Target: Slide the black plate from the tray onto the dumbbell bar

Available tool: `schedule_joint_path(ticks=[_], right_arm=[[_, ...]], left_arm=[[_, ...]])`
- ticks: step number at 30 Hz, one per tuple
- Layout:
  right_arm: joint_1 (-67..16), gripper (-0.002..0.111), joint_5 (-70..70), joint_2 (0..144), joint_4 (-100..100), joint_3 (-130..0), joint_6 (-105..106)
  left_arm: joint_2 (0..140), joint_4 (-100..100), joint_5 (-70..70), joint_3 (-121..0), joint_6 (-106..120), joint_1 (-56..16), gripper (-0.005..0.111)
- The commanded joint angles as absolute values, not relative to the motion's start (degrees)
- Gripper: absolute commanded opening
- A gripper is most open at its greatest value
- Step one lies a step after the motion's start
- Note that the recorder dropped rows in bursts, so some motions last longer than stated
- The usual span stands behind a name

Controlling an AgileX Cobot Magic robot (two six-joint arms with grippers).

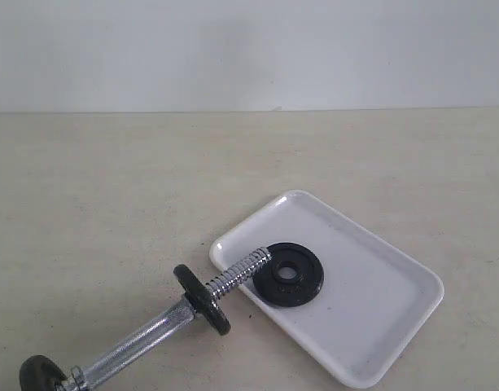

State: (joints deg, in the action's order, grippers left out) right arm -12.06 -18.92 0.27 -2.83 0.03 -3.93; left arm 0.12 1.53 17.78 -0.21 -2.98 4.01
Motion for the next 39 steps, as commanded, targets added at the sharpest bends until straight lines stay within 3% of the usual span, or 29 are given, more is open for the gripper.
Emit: schedule_joint_path(ticks=[1, 14, 24, 39], right_arm=[[-11.9, 0.001, -18.5, 0.0, -2.7, 0.0, -4.0], [-11.9, 0.001, -18.7, 0.0, -2.2, 0.0, -4.0], [-11.9, 0.001, -18.7, 0.0, -2.2, 0.0, -4.0], [-11.9, 0.001, -18.7, 0.0, -2.3, 0.0, -4.0]], left_arm=[[0.0, 1.1, 17.6, 0.0, -3.0, 3.7, 0.004], [0.0, 1.6, 17.6, 0.0, -2.2, 3.7, 0.004], [0.0, 13.2, 17.4, 0.0, 2.6, 3.7, 0.004], [0.0, 4.9, 3.8, 0.0, 2.1, 3.7, 0.004]])
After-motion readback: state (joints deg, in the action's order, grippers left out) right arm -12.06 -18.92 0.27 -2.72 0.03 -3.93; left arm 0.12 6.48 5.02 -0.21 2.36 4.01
